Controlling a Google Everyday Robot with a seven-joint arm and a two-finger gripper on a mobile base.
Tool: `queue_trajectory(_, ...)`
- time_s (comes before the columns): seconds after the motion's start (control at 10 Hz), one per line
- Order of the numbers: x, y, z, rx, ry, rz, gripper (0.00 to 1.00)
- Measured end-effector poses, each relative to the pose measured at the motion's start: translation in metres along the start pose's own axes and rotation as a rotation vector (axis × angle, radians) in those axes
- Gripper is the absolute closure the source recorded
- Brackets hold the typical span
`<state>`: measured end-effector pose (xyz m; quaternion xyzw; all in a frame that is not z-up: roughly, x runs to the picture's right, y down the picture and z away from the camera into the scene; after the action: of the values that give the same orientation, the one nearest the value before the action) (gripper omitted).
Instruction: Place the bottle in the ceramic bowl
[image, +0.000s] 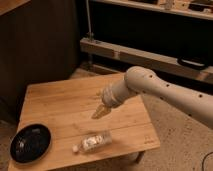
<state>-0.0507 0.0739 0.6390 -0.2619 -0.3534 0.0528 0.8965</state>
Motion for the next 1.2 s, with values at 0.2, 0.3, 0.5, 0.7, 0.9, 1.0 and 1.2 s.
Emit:
queue_trajectory(0.2, -0.009, 0.002, -0.004, -0.015, 0.029, -0.086, 0.35)
queue_trajectory(0.3, -0.012, 0.006, -0.003, -0.033, 0.047, -0.125, 0.35)
queue_trajectory(0.5, -0.015, 0.017, -0.002, -0.068, 0.082, -0.180, 0.35)
queue_trajectory(0.7, -0.020, 0.023, 0.003, -0.123, 0.131, -0.215, 0.35)
queue_trajectory(0.9, -0.023, 0.032, 0.009, -0.171, 0.175, -0.230, 0.35)
queue_trajectory(1.0, -0.022, 0.038, 0.013, -0.186, 0.189, -0.228, 0.35)
queue_trajectory(1.2, -0.016, 0.062, 0.033, -0.200, 0.246, -0.203, 0.35)
